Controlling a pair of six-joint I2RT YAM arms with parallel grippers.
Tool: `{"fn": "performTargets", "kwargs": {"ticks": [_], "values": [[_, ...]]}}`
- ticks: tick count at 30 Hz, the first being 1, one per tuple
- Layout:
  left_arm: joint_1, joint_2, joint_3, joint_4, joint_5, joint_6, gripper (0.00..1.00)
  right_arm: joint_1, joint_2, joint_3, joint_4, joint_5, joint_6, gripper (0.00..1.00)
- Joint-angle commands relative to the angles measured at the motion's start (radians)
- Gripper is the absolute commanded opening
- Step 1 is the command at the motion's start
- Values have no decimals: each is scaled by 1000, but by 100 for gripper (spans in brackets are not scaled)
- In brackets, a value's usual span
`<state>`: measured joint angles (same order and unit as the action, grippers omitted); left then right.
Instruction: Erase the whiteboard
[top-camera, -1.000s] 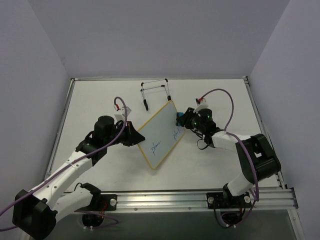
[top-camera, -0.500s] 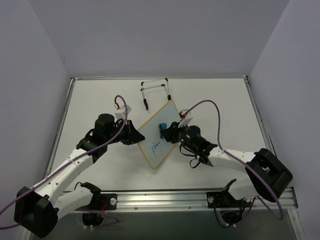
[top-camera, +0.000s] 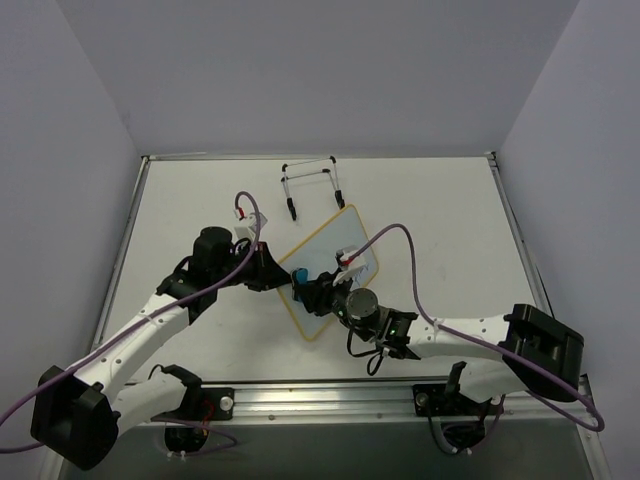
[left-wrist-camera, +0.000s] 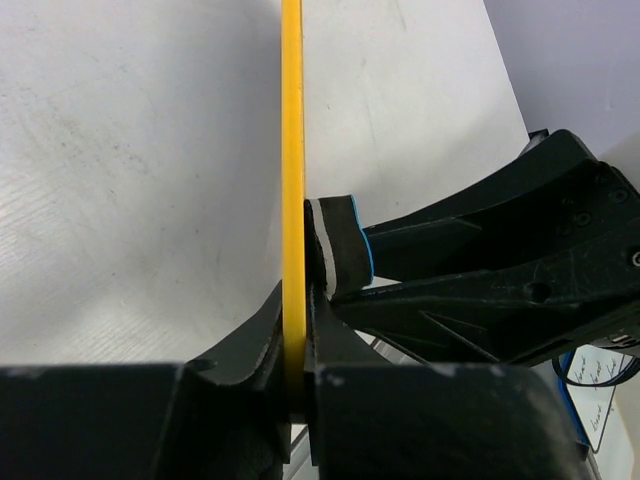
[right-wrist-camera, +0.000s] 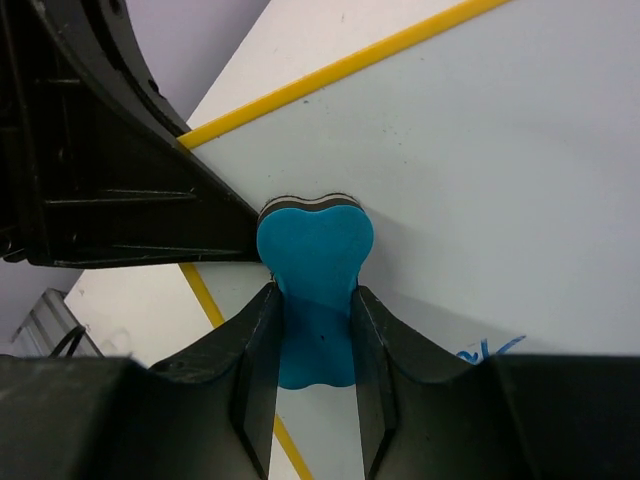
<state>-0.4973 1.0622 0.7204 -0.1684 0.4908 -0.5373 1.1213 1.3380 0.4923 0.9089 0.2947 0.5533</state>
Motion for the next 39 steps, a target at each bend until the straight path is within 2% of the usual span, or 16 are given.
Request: {"fn": "performTargets", "kwargs": {"ticks": [1, 8, 10, 14, 18, 25, 30, 35, 39], "values": [[-37, -16, 44, 63, 232, -49, 2, 11, -25, -26, -135, 127, 97, 0], [-37, -11, 48, 67, 242, -49, 2, 6, -225, -100, -431, 299, 183, 0], [-35, -13, 51, 67, 242, -49, 2, -2, -267, -115, -478, 333, 186, 0], [-35, -11, 48, 73, 238, -55, 2, -26, -338, -147, -498, 307, 180, 0], [-38, -7, 42, 87, 207, -69, 2, 6, -290, -121, -463, 282, 172, 0], [-40, -39, 36, 55, 100, -64, 2, 182, -134, 1, -410, 331, 174, 0], [-44, -33, 21, 63, 84, -62, 2, 279, -34, 63, -309, 336, 142, 0], [-47, -24, 17, 73, 98, -64, 2, 305, 21, 106, -246, 319, 128, 0], [-47, -25, 16, 72, 106, -62, 2, 247, 20, 82, -272, 327, 129, 0]]}}
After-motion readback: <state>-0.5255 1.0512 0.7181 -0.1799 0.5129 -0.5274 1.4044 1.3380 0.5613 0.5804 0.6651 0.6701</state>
